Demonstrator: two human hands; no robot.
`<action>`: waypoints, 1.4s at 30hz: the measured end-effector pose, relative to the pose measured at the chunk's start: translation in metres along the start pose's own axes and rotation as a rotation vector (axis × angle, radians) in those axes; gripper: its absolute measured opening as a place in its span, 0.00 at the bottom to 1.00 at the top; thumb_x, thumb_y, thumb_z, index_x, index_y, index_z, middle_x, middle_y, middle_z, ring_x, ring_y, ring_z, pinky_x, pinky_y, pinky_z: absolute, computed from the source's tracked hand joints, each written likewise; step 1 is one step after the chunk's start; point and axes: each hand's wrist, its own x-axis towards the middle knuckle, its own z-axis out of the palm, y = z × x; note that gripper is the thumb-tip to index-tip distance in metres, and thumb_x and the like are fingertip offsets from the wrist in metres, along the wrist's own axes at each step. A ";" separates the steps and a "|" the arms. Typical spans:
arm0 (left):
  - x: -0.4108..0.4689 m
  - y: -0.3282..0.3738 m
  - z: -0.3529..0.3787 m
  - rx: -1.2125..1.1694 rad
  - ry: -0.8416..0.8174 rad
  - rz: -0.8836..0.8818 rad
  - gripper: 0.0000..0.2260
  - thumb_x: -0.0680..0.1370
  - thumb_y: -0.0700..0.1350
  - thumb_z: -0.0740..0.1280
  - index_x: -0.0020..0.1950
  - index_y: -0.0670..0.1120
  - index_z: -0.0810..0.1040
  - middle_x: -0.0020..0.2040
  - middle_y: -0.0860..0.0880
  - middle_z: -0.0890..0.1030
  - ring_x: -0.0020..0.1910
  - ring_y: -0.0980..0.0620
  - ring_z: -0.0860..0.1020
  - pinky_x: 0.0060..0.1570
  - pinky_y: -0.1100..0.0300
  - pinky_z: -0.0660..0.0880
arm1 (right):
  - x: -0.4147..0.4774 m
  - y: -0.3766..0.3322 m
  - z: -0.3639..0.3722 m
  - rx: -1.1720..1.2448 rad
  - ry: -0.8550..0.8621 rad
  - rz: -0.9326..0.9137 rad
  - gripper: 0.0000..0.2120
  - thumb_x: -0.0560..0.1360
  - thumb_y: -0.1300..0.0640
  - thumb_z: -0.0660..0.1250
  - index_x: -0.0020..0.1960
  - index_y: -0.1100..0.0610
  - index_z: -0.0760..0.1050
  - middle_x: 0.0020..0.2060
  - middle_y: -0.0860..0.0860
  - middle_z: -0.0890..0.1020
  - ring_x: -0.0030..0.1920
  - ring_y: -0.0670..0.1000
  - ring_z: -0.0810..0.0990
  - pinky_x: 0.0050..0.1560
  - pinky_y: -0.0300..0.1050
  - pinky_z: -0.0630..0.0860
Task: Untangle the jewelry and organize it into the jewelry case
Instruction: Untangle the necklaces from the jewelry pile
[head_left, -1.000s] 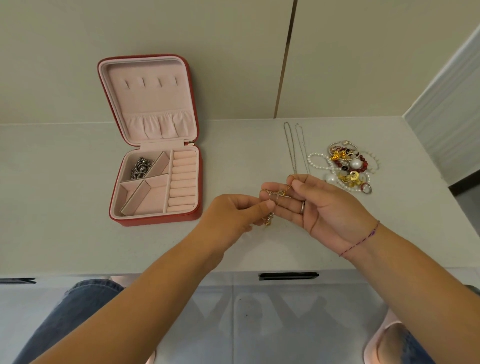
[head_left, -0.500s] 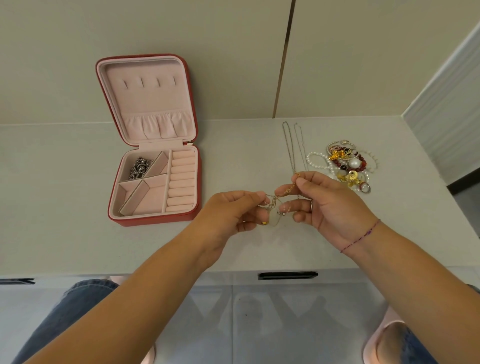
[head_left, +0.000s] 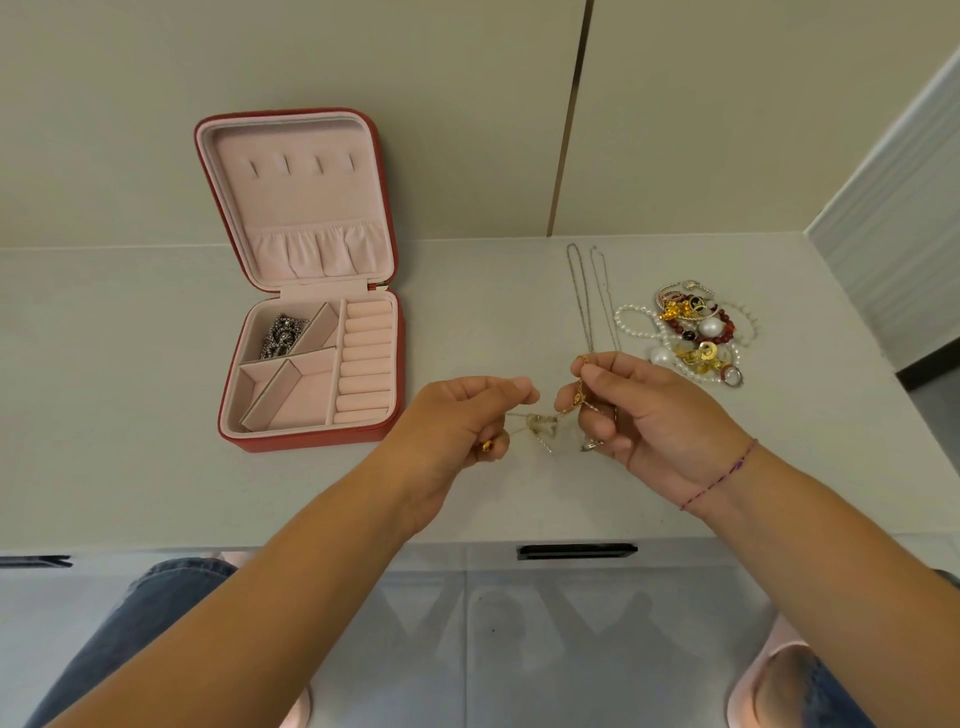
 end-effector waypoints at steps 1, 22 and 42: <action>0.001 0.000 -0.001 -0.001 0.007 0.001 0.07 0.76 0.46 0.68 0.41 0.47 0.84 0.24 0.52 0.65 0.26 0.54 0.68 0.34 0.65 0.71 | 0.000 0.000 -0.001 -0.003 0.001 0.001 0.04 0.79 0.65 0.58 0.48 0.61 0.72 0.33 0.57 0.80 0.21 0.45 0.68 0.19 0.33 0.61; 0.008 0.003 -0.011 0.144 0.117 0.201 0.07 0.75 0.41 0.71 0.51 0.49 0.81 0.28 0.52 0.70 0.29 0.58 0.69 0.38 0.67 0.70 | -0.003 -0.001 -0.005 -0.439 -0.091 -0.041 0.09 0.72 0.64 0.69 0.52 0.57 0.79 0.38 0.55 0.84 0.22 0.44 0.60 0.25 0.36 0.55; -0.007 0.000 0.011 0.234 0.013 0.109 0.09 0.69 0.51 0.73 0.46 0.49 0.85 0.38 0.55 0.84 0.35 0.66 0.77 0.44 0.66 0.70 | -0.007 -0.001 -0.004 -0.413 -0.045 -0.200 0.11 0.71 0.67 0.70 0.52 0.58 0.78 0.39 0.53 0.85 0.30 0.46 0.78 0.30 0.35 0.70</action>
